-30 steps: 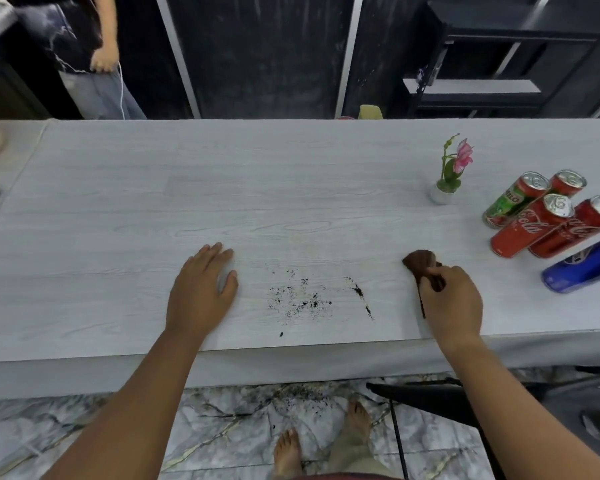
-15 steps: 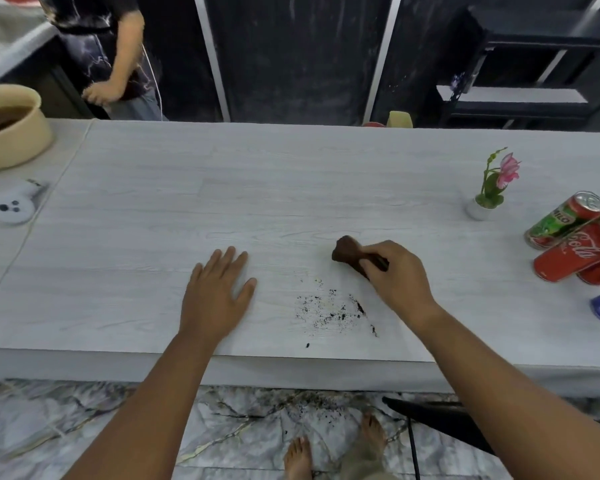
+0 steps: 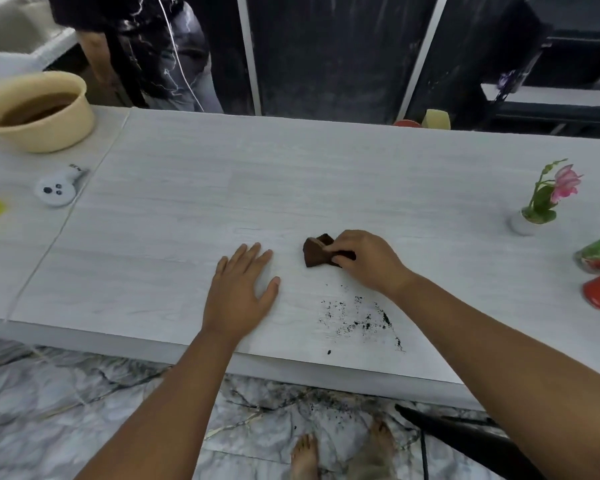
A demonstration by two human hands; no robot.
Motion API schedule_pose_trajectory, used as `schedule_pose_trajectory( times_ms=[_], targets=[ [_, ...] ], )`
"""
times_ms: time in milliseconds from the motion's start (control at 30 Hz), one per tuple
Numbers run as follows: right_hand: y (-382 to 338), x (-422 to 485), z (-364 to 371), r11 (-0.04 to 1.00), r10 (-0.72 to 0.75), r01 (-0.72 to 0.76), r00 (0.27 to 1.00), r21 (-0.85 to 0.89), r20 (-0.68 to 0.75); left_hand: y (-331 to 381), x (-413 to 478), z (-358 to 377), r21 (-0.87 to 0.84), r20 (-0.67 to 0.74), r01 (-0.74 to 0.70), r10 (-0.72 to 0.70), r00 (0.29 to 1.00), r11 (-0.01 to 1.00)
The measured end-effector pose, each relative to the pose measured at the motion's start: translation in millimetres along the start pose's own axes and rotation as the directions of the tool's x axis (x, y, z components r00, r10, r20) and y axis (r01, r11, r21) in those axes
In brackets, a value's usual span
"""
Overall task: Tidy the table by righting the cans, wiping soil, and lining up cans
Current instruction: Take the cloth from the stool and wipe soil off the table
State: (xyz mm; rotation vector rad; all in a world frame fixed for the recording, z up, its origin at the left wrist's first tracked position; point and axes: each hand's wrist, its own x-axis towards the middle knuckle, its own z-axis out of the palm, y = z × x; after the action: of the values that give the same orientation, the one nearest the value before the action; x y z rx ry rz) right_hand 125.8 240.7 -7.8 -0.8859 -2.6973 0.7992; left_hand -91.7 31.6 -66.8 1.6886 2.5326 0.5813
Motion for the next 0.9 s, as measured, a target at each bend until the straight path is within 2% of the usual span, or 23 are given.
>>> schedule_pose_trajectory(
  times_ms=[167, 333, 500, 700, 767, 900],
  targets=[
    [-2, -42, 2, 0.999, -0.042, 0.040, 0.997, 0.036, 0.063, 0, -1, 2, -0.002, -0.007, -0.002, 0.002, 1.000, 1.000],
    [-3, -48, -8, 0.977, 0.065, -0.087, 0.991, 0.194, 0.117, 2, -1, 0, -0.019, -0.006, 0.001, -0.001, 1.000, 1.000],
    [-7, -41, -9, 0.993, 0.017, -0.040, 0.981, 0.114, 0.192, 3, -1, -2, -0.023, 0.007, 0.010, -0.010, 1.000, 1.000],
    [-3, -47, -10, 0.986, -0.003, -0.047, 0.954, 0.158, 0.301, 5, -1, -3, -0.021, 0.003, 0.016, -0.016, 1.000, 1.000],
    [-4, -36, -18, 0.968, 0.024, -0.087, 0.967, 0.236, 0.255, 4, -1, -3, -0.017, 0.004, 0.015, -0.015, 1.000, 1.000],
    [-2, 7, -39, 0.946, 0.090, -0.091, 0.996, 0.312, 0.020, 3, -1, -2, -0.013, -0.005, 0.004, -0.004, 1.000, 1.000]
  ],
)
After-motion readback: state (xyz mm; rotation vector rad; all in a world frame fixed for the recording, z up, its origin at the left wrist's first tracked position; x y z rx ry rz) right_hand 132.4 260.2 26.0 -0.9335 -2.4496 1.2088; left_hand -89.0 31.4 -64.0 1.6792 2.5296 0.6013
